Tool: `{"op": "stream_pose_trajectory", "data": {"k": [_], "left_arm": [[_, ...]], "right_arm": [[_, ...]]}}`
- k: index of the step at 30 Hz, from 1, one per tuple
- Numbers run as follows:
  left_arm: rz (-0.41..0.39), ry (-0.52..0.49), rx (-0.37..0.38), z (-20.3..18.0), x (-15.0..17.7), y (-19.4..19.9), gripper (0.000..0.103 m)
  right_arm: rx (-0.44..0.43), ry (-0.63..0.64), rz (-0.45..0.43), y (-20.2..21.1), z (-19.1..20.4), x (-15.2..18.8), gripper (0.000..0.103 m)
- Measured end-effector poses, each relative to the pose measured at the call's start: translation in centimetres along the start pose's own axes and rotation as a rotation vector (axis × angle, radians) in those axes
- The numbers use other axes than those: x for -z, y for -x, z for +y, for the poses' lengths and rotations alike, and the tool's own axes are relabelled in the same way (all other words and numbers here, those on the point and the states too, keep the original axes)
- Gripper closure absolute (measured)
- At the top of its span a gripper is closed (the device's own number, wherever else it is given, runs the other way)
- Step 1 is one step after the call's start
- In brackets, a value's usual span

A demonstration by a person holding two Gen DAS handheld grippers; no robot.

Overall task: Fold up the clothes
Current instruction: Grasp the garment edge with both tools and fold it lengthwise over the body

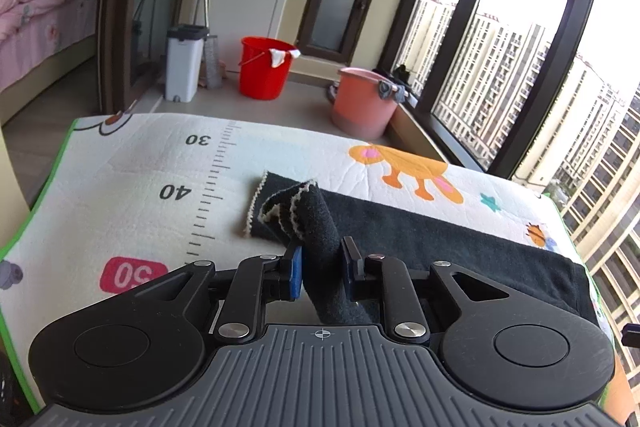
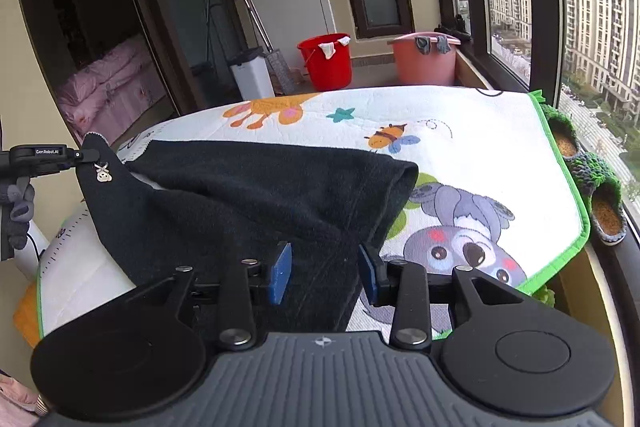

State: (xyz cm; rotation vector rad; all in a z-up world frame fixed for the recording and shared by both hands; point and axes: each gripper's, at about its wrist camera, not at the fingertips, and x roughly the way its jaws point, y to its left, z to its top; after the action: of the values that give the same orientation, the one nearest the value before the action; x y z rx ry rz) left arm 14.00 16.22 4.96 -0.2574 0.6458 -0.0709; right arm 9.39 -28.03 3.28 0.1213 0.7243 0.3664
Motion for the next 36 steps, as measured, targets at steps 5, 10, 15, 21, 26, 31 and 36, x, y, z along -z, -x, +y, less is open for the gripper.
{"op": "stream_pose_trajectory", "data": {"k": [5, 10, 15, 21, 26, 31, 36], "left_arm": [[0.027, 0.049, -0.020, 1.5, 1.4, 0.0, 0.083], [0.045, 0.070, -0.022, 2.6, 2.1, 1.0, 0.083], [0.055, 0.159, 0.040, 4.1, 2.1, 2.7, 0.084], [0.038, 0.214, 0.104, 4.1, -2.9, -1.0, 0.084], [0.015, 0.225, 0.047, 4.7, -5.4, -4.4, 0.084], [-0.006, 0.236, -0.009, 5.3, -7.8, -7.9, 0.085], [-0.032, -0.033, 0.132, 3.0, -6.4, -5.7, 0.042]], "right_arm": [[-0.038, -0.151, 0.031, 0.6, -0.6, 3.7, 0.054], [-0.043, -0.132, 0.041, -1.5, 0.5, 4.8, 0.076], [-0.145, -0.219, -0.013, 0.8, -0.9, 2.3, 0.078], [-0.222, -0.280, -0.137, -0.9, -2.7, -4.7, 0.099], [-0.143, -0.216, -0.139, -5.1, -2.7, -8.9, 0.098], [-0.051, -0.168, -0.122, -8.7, -3.0, -10.8, 0.098], [0.035, -0.209, -0.137, -9.7, -4.7, -10.9, 0.100]]}}
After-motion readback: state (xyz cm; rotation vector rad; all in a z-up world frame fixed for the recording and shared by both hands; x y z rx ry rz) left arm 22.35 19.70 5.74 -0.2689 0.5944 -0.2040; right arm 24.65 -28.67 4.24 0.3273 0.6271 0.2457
